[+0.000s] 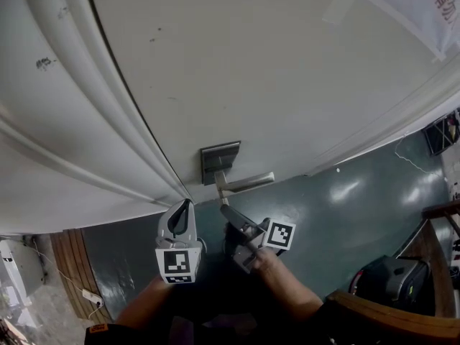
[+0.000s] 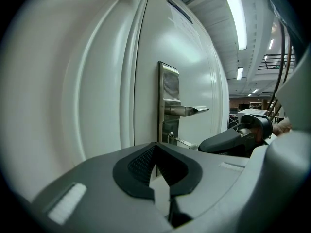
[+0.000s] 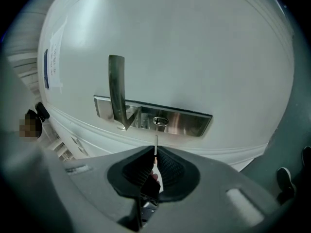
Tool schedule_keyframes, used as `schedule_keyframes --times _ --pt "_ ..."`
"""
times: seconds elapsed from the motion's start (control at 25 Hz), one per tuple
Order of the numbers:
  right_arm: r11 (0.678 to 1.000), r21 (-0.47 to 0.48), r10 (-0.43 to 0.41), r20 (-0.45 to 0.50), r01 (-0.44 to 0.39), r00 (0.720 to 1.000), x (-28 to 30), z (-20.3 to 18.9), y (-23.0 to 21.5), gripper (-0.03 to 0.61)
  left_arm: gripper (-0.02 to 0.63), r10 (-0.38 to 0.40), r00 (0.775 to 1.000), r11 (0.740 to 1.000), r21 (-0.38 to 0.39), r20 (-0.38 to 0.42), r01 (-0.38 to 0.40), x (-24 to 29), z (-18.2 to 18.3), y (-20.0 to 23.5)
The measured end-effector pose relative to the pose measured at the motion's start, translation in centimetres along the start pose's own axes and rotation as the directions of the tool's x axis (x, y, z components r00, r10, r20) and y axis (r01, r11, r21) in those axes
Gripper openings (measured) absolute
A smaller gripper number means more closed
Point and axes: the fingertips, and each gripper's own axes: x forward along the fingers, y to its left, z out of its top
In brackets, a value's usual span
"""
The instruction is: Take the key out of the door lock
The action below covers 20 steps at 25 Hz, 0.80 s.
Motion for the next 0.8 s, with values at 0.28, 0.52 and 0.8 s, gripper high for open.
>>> schedule_keyframes --times 0.28,0.52,0.8 --pt "1.000 0.005 -0.017 0.053 0.017 0.998 -1.4 -0.5 0.5 0.014 0.018 -0.072 0.997 0.997 -0.006 0.008 0.072 0.0 0.0 -1.1" --pt "0.999 0.009 -0.044 0.096 0.043 0.994 -2.2 -1.5 0.9 0.014 0.018 -0.144 0.990 0.989 -0.024 0.010 0.144 -0.5 -0.6 -1.5" --pt "0.999 0.024 -0.036 0.131 0.033 0.991 -3.9 -3.0 2.1 0.012 0.018 -0.163 0.986 0.986 -0.017 0.017 0.164 -1.5 -0.9 -1.7"
